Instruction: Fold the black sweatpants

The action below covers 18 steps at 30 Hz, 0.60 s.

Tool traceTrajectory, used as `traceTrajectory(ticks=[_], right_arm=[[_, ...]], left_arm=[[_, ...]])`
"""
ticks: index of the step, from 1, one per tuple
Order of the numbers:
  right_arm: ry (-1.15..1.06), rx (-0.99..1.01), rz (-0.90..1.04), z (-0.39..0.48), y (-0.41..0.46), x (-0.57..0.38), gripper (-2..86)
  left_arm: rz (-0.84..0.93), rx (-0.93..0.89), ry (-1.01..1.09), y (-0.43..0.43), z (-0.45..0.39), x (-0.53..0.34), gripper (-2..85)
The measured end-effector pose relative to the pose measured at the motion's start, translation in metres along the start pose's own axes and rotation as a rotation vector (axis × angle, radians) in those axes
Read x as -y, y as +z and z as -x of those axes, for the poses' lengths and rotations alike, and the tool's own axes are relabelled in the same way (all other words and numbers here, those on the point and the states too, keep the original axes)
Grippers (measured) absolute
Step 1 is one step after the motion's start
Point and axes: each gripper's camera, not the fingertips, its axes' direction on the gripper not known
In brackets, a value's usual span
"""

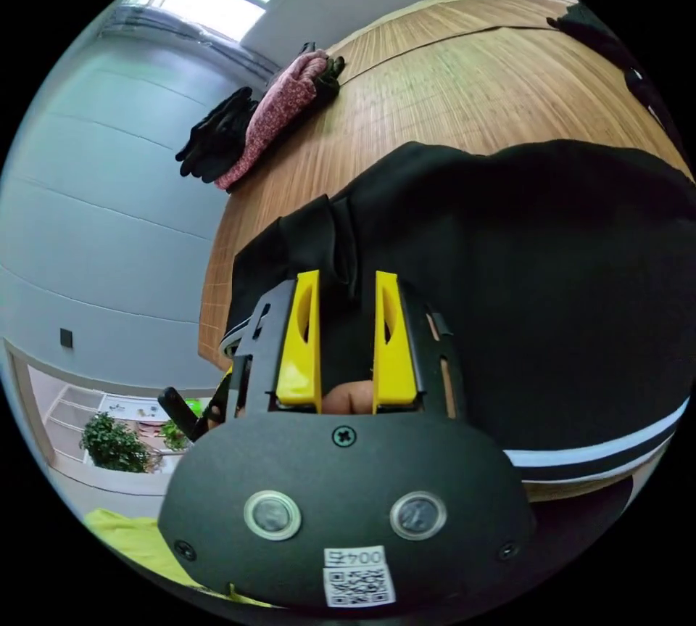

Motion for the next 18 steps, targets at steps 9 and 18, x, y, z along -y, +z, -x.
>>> traceTrajectory(ticks=[9, 18], right_arm=[[0.069, 0.079, 0.126, -0.037, 0.018, 0.015, 13.8], [0.159, 0.260, 0.102, -0.065, 0.015, -0.006, 13.1]], left_arm=[[0.005, -0.021, -0.016, 0.000, 0.011, -0.016, 0.3], [-0.005, -0.031, -0.050, -0.009, 0.020, -0.027, 0.2]])
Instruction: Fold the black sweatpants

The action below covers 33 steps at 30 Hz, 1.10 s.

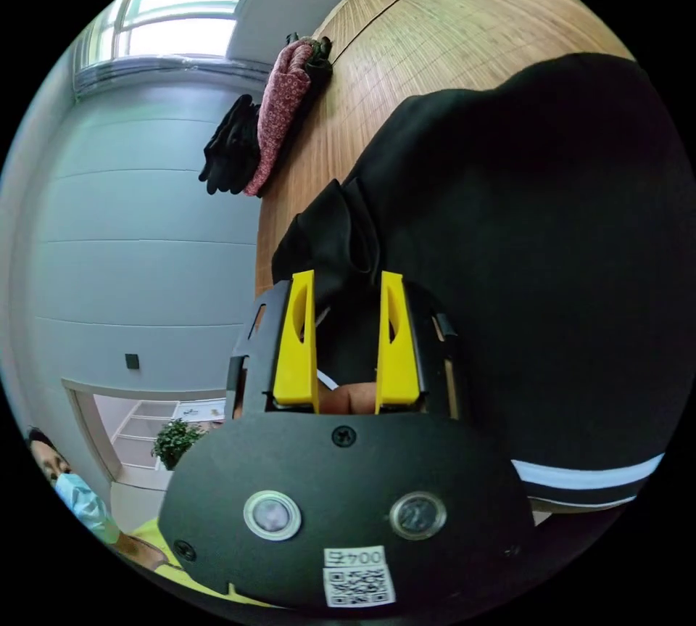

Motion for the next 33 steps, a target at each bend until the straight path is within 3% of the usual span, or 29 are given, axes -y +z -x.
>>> traceTrajectory(ticks=[6, 9, 19, 24, 29, 33], right_arm=[[0.009, 0.008, -0.011, -0.003, 0.008, 0.005, 10.3], [0.000, -0.009, -0.017, 0.014, 0.010, 0.009, 4.9], [-0.234, -0.165, -0.163, 0.186, -0.058, -0.039, 4.3], [-0.224, -0.271, -0.240, 0.147, -0.103, -0.073, 4.2], [-0.003, -0.224, -0.206, 0.044, -0.095, -0.082, 4.6], [-0.099, -0.244, -0.266, 0.085, -0.111, -0.094, 4.5]], left_arm=[[-0.010, -0.001, -0.019, -0.003, -0.002, -0.004, 0.2], [-0.031, 0.019, -0.018, -0.008, -0.008, -0.003, 0.2], [-0.164, 0.108, -0.028, -0.041, -0.034, 0.014, 0.1], [-0.177, 0.115, -0.002, -0.043, -0.054, 0.027, 0.1], [-0.116, 0.162, 0.076, -0.022, -0.085, 0.044, 0.1], [-0.166, 0.205, 0.187, -0.012, -0.128, 0.069, 0.1]])
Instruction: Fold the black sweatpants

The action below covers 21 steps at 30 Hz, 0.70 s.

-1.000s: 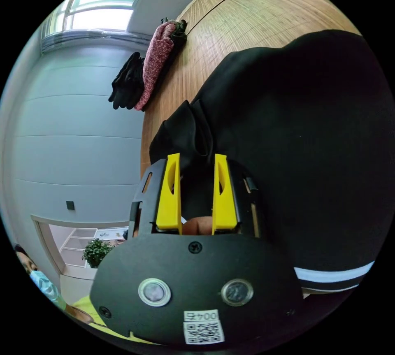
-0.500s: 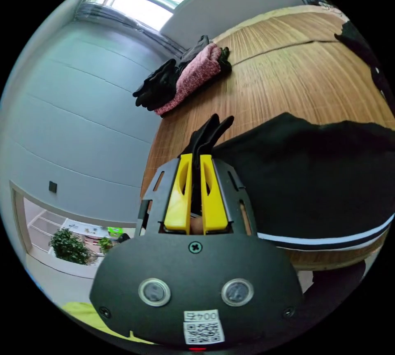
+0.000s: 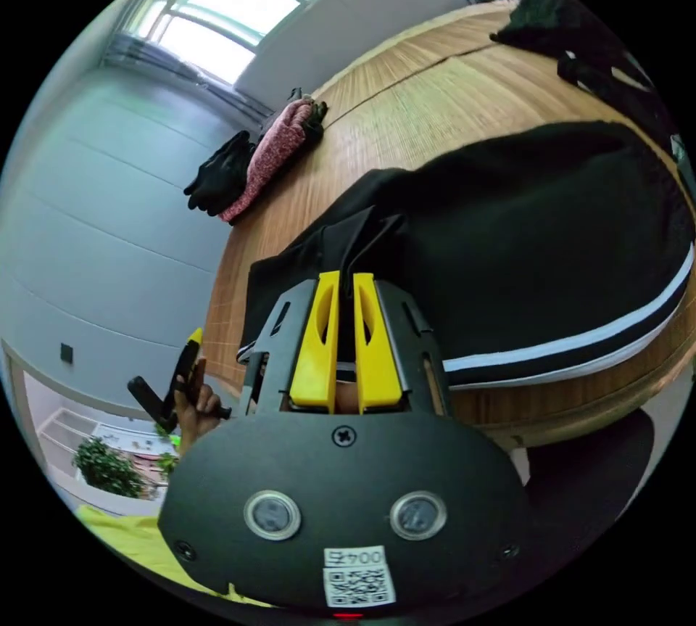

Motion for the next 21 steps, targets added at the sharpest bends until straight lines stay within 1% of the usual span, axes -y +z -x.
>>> traceTrajectory(ticks=[3, 5, 7, 9, 11, 13, 14, 15, 17, 18, 20, 21], right_arm=[[-0.074, -0.102, -0.037, 0.019, -0.010, -0.003, 4.6], [-0.085, -0.188, 0.032, 0.014, 0.008, -0.003, 4.9], [-0.100, -0.203, 0.018, 0.020, 0.008, -0.011, 5.5], [-0.157, -0.276, -0.071, 0.040, -0.007, -0.021, 5.1], [-0.224, -0.427, -0.268, 0.072, -0.034, -0.036, 2.3], [-0.286, -0.474, -0.391, 0.096, -0.046, -0.041, 0.4], [-0.344, -0.433, -0.402, 0.111, -0.045, -0.037, 0.0], [-0.373, -0.397, -0.381, 0.118, -0.041, -0.032, -0.3], [-0.495, -0.244, -0.245, 0.156, -0.012, -0.006, -0.6], [-0.531, -0.216, -0.217, 0.168, -0.002, 0.000, -0.7], [-0.685, -0.106, -0.045, 0.224, 0.048, 0.031, -0.7], [-0.711, -0.083, 0.000, 0.237, 0.062, 0.039, -0.7]], left_arm=[[-0.001, 0.027, 0.077, 0.019, -0.029, 0.022, 0.1], [0.030, 0.050, 0.104, 0.041, -0.047, 0.032, 0.1], [0.085, 0.061, 0.170, 0.070, -0.074, 0.042, 0.1], [0.122, 0.120, 0.260, 0.091, -0.099, 0.046, 0.1], [0.166, 0.199, 0.380, 0.114, -0.123, 0.044, 0.1], [0.281, 0.280, 0.516, 0.149, -0.146, 0.030, 0.1], [0.317, 0.290, 0.542, 0.158, -0.151, 0.025, 0.1], [0.349, 0.353, 0.592, 0.167, -0.166, 0.021, 0.1], [0.328, 0.426, 0.660, 0.173, -0.185, 0.015, 0.1], [0.320, 0.461, 0.686, 0.177, -0.195, 0.013, 0.0], [0.315, 0.477, 0.698, 0.179, -0.203, 0.012, 0.1], [0.319, 0.461, 0.685, 0.180, -0.204, 0.016, 0.1]])
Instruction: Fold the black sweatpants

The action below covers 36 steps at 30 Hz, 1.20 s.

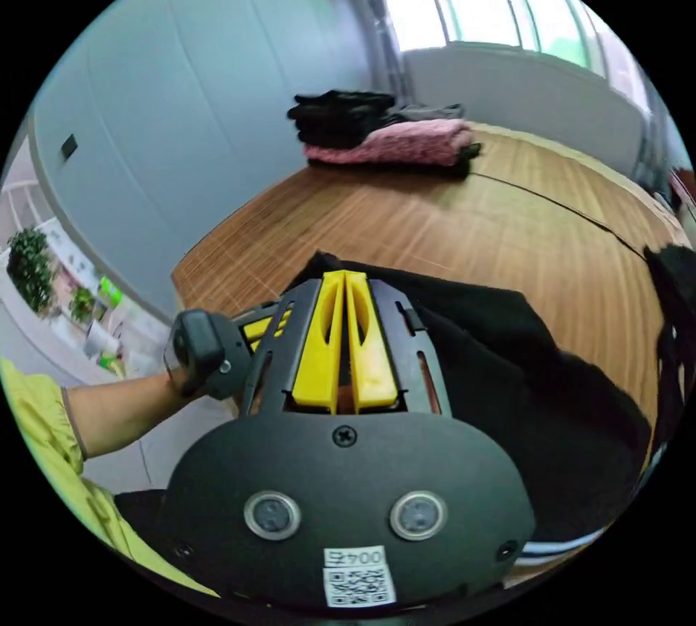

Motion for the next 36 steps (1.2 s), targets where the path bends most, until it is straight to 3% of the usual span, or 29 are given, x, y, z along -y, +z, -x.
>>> traceTrajectory(ticks=[5, 8, 12, 14, 18, 24, 27, 29, 30, 33, 36], right_arm=[[-0.183, 0.158, 0.282, 0.034, 0.136, 0.099, -0.8], [-0.270, 0.012, 0.438, 0.041, 0.211, 0.106, -0.8], [-0.064, 0.191, 0.420, -0.009, 0.204, 0.124, -0.7], [0.004, 0.220, 0.285, -0.036, 0.150, 0.113, -0.5], [0.119, 0.155, 0.223, -0.082, 0.070, 0.055, 0.3], [0.367, -0.030, -0.125, -0.189, -0.175, -0.113, 8.3], [0.724, -0.070, -0.256, -0.293, -0.289, -0.236, 10.3], [1.010, 0.010, -0.380, -0.367, -0.353, -0.334, 11.8], [1.058, 0.039, -0.412, -0.381, -0.363, -0.355, 12.1], [1.205, 0.202, -0.509, -0.436, -0.381, -0.422, 15.2], [1.280, 0.317, -0.516, -0.471, -0.365, -0.444, 18.1]], left_arm=[[-0.002, -0.150, -0.074, 0.001, 0.017, 0.010, 0.1], [0.005, -0.181, -0.091, 0.003, 0.019, 0.016, 0.1], [0.028, -0.174, -0.109, 0.006, 0.020, 0.025, 0.1], [0.027, -0.178, -0.111, 0.005, 0.020, 0.027, 0.2], [0.031, -0.195, -0.118, 0.006, 0.024, 0.033, 0.2], [0.036, -0.192, -0.115, 0.006, 0.029, 0.039, 0.2], [0.042, -0.252, -0.146, 0.008, 0.042, 0.041, 0.2], [0.093, -0.328, -0.205, 0.009, 0.061, 0.046, 0.3], [0.127, -0.370, -0.254, 0.004, 0.073, 0.053, 0.4], [-0.050, -0.486, -0.396, -0.040, 0.081, 0.068, 0.4], [-0.133, -0.554, -0.296, -0.068, 0.030, 0.098, 0.4]])
